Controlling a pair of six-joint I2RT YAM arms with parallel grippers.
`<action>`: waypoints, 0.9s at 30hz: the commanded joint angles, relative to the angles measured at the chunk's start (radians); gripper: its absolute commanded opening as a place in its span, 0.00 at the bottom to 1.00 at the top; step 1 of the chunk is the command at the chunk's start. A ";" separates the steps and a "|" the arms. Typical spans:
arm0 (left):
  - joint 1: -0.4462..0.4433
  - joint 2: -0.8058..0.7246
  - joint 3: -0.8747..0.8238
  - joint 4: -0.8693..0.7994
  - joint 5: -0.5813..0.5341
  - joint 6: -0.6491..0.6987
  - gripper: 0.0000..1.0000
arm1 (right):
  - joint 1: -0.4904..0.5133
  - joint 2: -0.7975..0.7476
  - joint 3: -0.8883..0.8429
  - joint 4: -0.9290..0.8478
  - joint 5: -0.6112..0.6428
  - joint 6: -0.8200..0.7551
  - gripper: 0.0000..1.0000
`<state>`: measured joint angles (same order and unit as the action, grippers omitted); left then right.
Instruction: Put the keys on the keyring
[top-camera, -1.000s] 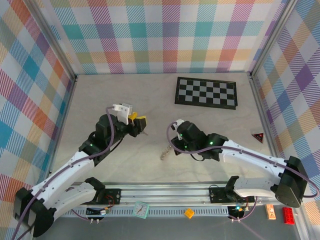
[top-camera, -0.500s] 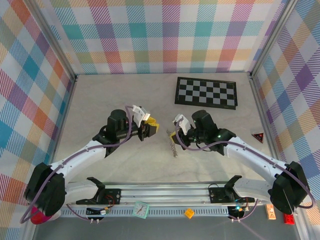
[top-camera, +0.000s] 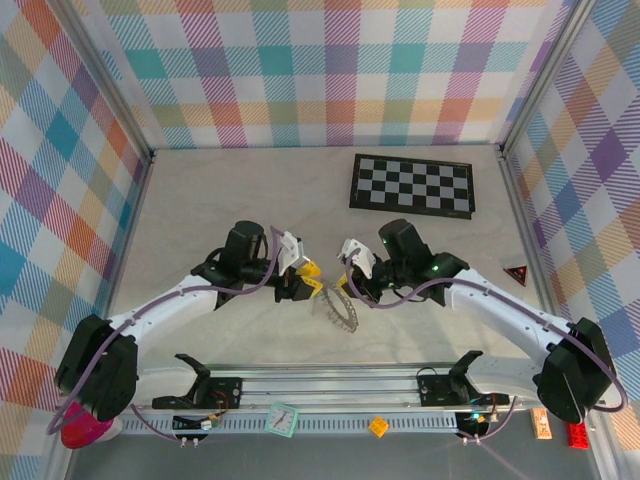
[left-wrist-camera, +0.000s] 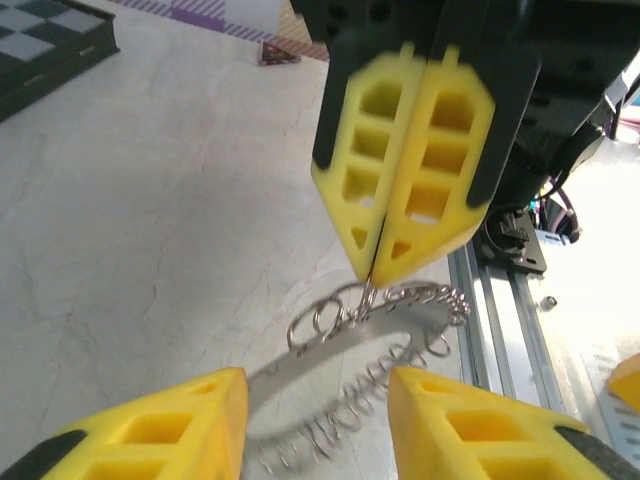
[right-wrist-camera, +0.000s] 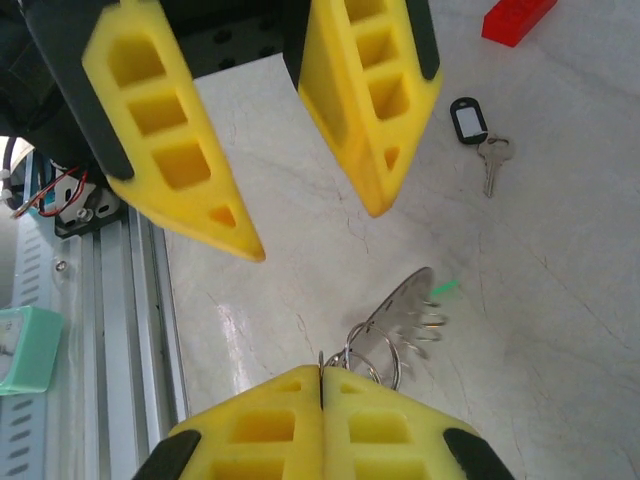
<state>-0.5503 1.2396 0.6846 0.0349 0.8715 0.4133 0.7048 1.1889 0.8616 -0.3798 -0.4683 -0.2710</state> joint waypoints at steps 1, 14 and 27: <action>-0.022 0.012 0.019 -0.046 0.017 0.074 0.43 | -0.006 0.021 0.110 -0.181 0.012 -0.019 0.00; -0.056 -0.004 -0.022 0.141 -0.017 -0.083 0.41 | -0.004 0.277 0.562 -0.860 0.267 0.091 0.00; -0.152 -0.070 -0.120 0.376 -0.321 -0.424 0.48 | 0.006 0.484 0.843 -1.191 0.349 0.395 0.00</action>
<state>-0.6861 1.2190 0.6010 0.3210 0.6506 0.0898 0.7063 1.6707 1.6611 -1.4673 -0.1413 0.0181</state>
